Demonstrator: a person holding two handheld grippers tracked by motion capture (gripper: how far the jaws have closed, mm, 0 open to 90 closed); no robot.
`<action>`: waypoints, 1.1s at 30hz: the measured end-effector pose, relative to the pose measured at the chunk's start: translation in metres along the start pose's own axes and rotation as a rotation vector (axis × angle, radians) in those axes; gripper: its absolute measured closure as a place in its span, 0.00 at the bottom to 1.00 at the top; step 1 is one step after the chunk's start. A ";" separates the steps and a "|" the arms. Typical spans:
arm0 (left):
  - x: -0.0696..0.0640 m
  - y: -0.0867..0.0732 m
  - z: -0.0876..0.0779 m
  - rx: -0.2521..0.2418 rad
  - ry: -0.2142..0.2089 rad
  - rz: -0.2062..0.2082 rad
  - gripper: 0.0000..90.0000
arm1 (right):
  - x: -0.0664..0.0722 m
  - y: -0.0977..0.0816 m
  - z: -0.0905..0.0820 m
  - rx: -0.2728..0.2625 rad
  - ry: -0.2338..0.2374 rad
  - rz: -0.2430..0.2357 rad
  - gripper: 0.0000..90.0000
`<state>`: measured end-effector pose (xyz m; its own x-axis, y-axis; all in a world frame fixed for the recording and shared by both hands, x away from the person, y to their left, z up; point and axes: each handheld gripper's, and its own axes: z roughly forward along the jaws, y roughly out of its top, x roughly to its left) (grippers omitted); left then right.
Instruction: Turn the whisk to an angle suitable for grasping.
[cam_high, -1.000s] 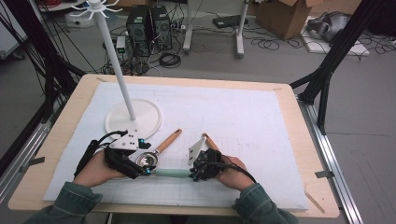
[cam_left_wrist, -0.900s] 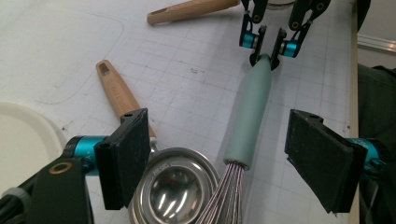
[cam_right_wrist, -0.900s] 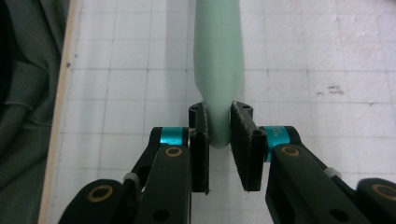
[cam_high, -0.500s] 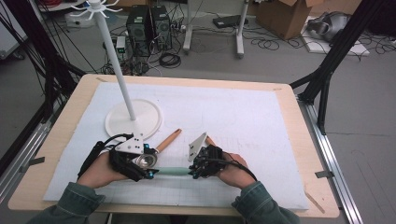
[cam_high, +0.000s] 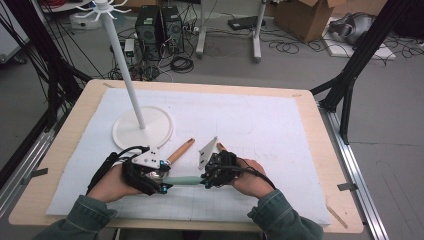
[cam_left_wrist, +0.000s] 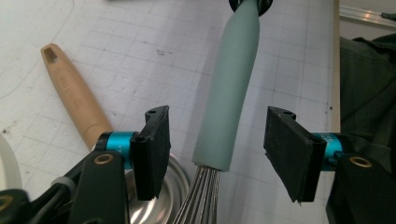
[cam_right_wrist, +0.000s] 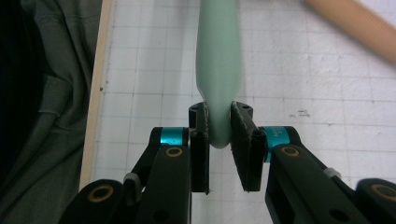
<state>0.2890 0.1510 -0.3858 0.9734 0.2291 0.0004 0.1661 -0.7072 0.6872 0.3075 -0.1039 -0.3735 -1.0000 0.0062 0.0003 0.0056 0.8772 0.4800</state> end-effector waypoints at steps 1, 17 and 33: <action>0.000 0.000 0.002 0.005 0.001 -0.002 0.48 | 0.000 0.000 0.000 0.000 0.000 0.000 0.87; 0.000 0.004 0.008 0.058 -0.017 -0.001 0.70 | 0.001 0.020 -0.019 0.007 0.006 -0.031 0.87; 0.000 0.007 0.000 0.035 -0.044 0.030 0.76 | -0.006 0.020 -0.032 -0.086 0.000 -0.005 0.79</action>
<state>0.2905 0.1460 -0.3812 0.9838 0.1789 -0.0118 0.1419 -0.7365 0.6614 0.3132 -0.1012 -0.3359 -1.0000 0.0019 -0.0021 0.0004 0.8328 0.5536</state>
